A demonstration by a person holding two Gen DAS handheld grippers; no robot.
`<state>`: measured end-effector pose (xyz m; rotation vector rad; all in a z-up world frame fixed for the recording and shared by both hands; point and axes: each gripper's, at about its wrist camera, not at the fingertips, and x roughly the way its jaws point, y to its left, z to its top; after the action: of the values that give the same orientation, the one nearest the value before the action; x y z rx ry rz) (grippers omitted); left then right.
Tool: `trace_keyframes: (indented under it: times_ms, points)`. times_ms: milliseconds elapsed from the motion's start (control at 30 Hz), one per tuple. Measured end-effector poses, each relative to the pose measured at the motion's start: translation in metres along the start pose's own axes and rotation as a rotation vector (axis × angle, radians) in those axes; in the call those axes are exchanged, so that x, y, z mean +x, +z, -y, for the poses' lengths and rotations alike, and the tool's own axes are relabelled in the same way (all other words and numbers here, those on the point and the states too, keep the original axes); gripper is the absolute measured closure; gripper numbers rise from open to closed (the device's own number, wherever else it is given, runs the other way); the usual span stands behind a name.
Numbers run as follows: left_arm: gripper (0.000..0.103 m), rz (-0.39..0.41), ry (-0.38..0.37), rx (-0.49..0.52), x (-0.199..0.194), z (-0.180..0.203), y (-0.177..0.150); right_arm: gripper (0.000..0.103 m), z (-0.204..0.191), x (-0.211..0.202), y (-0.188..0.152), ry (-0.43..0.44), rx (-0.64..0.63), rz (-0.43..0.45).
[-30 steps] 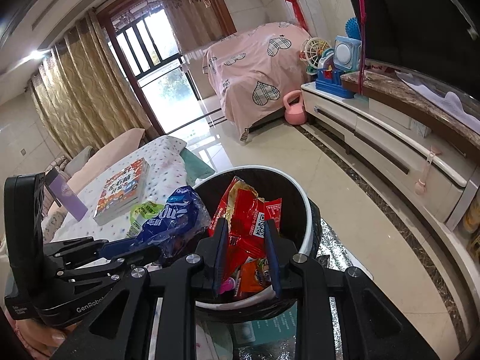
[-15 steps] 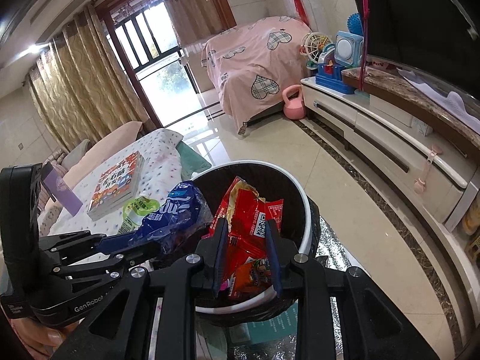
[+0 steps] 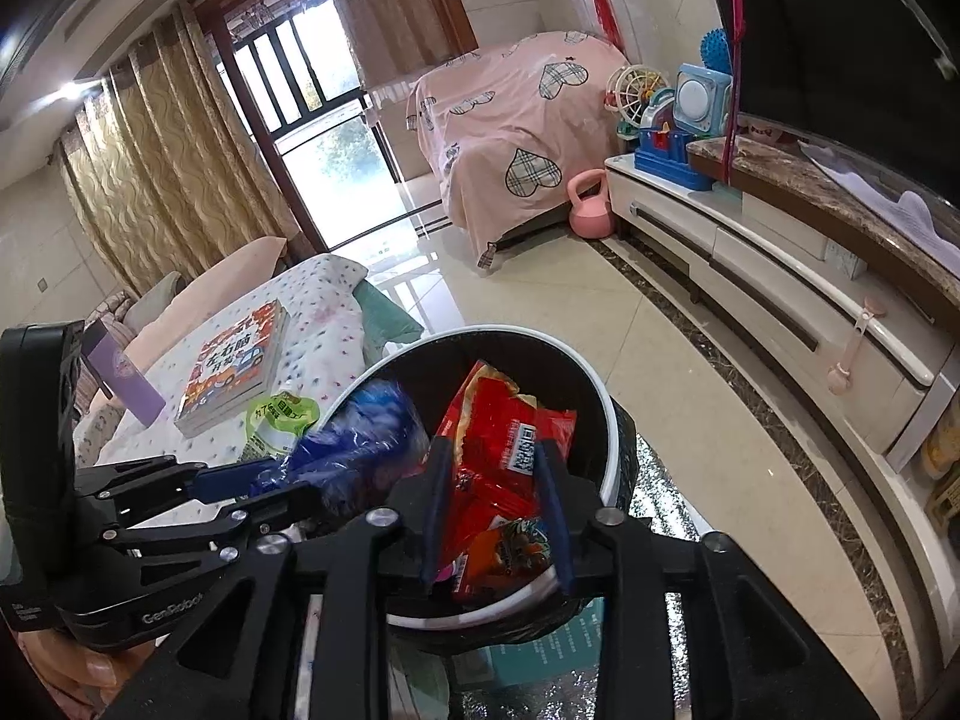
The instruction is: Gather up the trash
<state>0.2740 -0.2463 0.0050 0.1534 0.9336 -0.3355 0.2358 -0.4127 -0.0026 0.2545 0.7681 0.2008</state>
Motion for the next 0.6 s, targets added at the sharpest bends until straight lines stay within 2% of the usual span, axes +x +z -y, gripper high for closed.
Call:
trace_keyframes:
  times_ms: [33, 67, 167, 300, 367, 467, 600]
  points:
    - [0.034, 0.007, 0.004, -0.004, -0.004, -0.002, 0.000, 0.066, 0.000, 0.000, 0.000, 0.000, 0.004, 0.000]
    - [0.030, 0.012, 0.008, -0.011, -0.007, -0.003, -0.001, 0.057, 0.001, -0.001, 0.000, 0.003, 0.007, 0.002]
    - [0.029, 0.030, 0.004, -0.027, -0.018, -0.010, -0.006, 0.037, 0.000, -0.008, -0.001, 0.017, 0.018, 0.022]
    - [0.026, 0.052, 0.003, -0.065, -0.033, -0.024, -0.018, 0.030, -0.006, -0.018, -0.003, 0.028, 0.026, 0.038]
    - [0.024, 0.066, -0.004, -0.098, -0.043, -0.032, -0.028, 0.016, -0.011, -0.027, -0.006, 0.027, 0.027, 0.054]
    - [0.021, 0.093, -0.007, -0.132, -0.058, -0.040, -0.044, 0.005, -0.021, -0.039, -0.012, 0.038, 0.030, 0.074]
    - [0.014, 0.145, -0.003, -0.170, -0.084, -0.053, -0.073, 0.001, -0.037, -0.054, -0.026, 0.052, 0.042, 0.096]
